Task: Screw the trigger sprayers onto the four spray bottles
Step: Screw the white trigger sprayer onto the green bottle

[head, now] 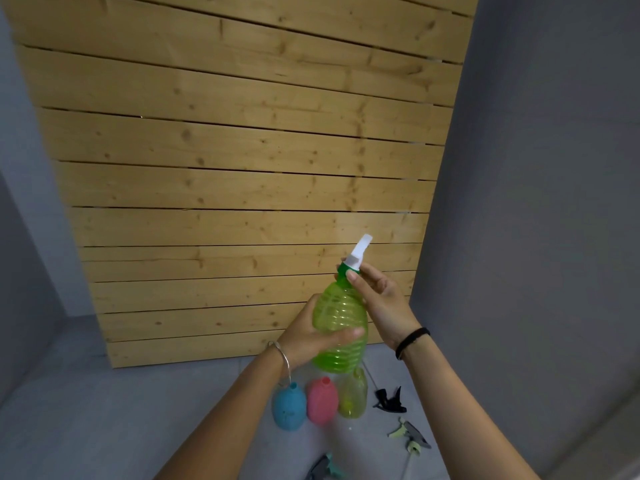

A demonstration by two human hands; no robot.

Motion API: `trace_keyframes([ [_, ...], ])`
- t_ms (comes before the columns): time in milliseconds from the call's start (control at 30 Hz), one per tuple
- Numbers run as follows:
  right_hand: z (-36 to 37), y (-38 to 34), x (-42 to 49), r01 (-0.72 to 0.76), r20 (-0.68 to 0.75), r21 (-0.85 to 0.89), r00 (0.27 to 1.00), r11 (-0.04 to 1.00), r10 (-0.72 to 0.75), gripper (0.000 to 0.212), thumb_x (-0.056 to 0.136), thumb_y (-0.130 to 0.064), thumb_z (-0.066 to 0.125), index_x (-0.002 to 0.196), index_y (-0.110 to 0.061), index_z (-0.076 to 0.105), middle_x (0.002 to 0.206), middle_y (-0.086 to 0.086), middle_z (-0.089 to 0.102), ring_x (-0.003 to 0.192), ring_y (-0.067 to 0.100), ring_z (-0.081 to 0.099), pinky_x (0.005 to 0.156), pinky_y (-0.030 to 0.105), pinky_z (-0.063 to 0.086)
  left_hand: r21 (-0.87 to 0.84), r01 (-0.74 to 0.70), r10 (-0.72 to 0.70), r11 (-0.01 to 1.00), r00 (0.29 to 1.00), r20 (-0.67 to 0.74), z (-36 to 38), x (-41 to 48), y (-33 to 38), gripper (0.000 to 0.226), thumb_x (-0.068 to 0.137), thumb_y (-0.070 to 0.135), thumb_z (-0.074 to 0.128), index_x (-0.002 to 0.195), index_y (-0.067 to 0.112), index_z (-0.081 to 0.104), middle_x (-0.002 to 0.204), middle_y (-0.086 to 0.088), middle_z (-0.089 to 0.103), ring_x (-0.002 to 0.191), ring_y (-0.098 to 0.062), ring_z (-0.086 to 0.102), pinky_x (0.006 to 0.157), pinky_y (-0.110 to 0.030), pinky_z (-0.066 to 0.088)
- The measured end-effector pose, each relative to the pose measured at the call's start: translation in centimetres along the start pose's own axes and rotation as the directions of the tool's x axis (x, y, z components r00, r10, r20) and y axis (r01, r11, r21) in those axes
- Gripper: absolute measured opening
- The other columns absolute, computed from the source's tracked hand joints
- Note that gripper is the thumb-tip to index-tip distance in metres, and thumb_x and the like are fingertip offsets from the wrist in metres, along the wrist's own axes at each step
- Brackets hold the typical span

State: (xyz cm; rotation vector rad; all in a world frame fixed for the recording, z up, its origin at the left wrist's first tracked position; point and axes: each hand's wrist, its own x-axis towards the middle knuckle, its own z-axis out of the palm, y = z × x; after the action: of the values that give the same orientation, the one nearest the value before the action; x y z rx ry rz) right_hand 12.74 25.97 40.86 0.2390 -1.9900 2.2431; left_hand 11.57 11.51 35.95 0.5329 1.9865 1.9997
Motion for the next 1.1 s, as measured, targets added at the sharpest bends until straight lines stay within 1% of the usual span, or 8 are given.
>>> trace_keyframes([
  [100,-0.6,-0.1,0.0,-0.019,0.015,-0.015,1.0,1.0,0.02,0.026,0.091,-0.015,0.056,0.116,-0.016,0.063,0.112,0.007,0.069,0.095,0.012,0.066,0.082,0.024,0.056,0.028,0.001,-0.003,1.0,0.997,0.079,0.2,-0.1,0.0,0.077,0.057,0.023,0.088,0.122,0.023,0.045,0.108,0.004,0.068,0.096,-0.005,0.068,0.075,-0.018,0.053],
  [233,-1.0,-0.6,0.1,-0.006,0.051,-0.043,0.999,0.999,0.009,0.025,0.092,-0.017,0.053,0.115,-0.019,0.062,0.109,0.002,0.07,0.097,0.009,0.065,0.087,0.024,0.053,0.08,-0.056,0.057,0.995,0.998,-0.015,-0.4,-0.1,0.3,0.071,0.06,0.011,0.088,0.115,0.033,0.049,0.105,0.007,0.068,0.089,0.0,0.068,0.072,-0.013,0.051],
  [333,-1.4,-1.1,0.1,-0.013,0.086,-0.043,0.996,0.999,0.017,0.028,0.092,-0.019,0.052,0.118,-0.016,0.061,0.111,0.003,0.069,0.1,0.008,0.065,0.085,0.021,0.053,0.09,-0.039,0.038,0.995,0.999,0.012,-0.9,-0.3,0.9,0.079,0.058,0.016,0.089,0.123,0.032,0.048,0.109,0.006,0.068,0.092,-0.001,0.068,0.076,-0.016,0.053],
  [467,-1.9,-1.7,0.1,-0.055,0.16,0.031,0.986,0.998,0.049,0.04,0.085,-0.027,0.055,0.123,-0.014,0.059,0.112,0.001,0.069,0.105,0.012,0.064,0.088,0.025,0.053,-0.023,0.073,-0.068,0.997,0.985,0.159,-1.4,-0.8,2.1,0.096,0.042,0.035,0.092,0.127,0.026,0.047,0.117,-0.002,0.067,0.108,-0.019,0.065,0.092,-0.038,0.053],
  [600,-1.9,-1.9,0.2,-0.116,0.241,0.13,0.967,0.985,0.082,0.043,0.087,-0.024,0.052,0.127,-0.007,0.056,0.111,0.003,0.069,0.105,0.016,0.063,0.089,0.028,0.053,-0.153,0.157,-0.087,0.976,0.918,0.387,-1.9,-1.4,2.7,0.074,0.053,0.033,0.089,0.119,0.016,0.058,0.109,-0.004,0.069,0.101,-0.02,0.065,0.084,-0.032,0.054],
  [767,-1.7,-2.1,0.2,-0.139,0.286,0.244,0.956,0.96,0.065,0.041,0.093,-0.018,0.045,0.131,-0.004,0.051,0.115,0.007,0.067,0.112,0.019,0.06,0.1,0.035,0.047,-0.208,0.198,-0.089,0.958,0.893,0.441,-2.5,-1.4,2.5,0.069,0.053,0.039,0.088,0.113,0.017,0.063,0.106,-0.002,0.071,0.097,-0.019,0.068,0.08,-0.03,0.055],
  [900,-1.3,-2.3,0.3,-0.065,0.206,0.121,0.978,0.99,0.039,0.04,0.091,-0.022,0.05,0.127,-0.007,0.055,0.113,0.005,0.068,0.109,0.018,0.062,0.094,0.03,0.051,-0.004,0.085,-0.081,0.996,0.967,0.24,-2.4,-1.0,2.8,0.089,0.047,0.036,0.091,0.125,0.023,0.051,0.112,-0.001,0.069,0.104,-0.017,0.066,0.087,-0.034,0.055],
  [1100,-0.3,-2.1,0.3,0.034,0.073,-0.046,0.997,0.998,-0.03,0.026,0.095,-0.018,0.049,0.116,-0.012,0.062,0.107,0.004,0.07,0.098,0.011,0.066,0.09,0.026,0.052,0.204,-0.179,0.2,0.962,0.976,-0.089,-0.6,-0.9,2.0,0.088,0.056,0.017,0.088,0.123,0.047,0.039,0.109,0.01,0.064,0.091,0.004,0.064,0.074,-0.01,0.049],
])
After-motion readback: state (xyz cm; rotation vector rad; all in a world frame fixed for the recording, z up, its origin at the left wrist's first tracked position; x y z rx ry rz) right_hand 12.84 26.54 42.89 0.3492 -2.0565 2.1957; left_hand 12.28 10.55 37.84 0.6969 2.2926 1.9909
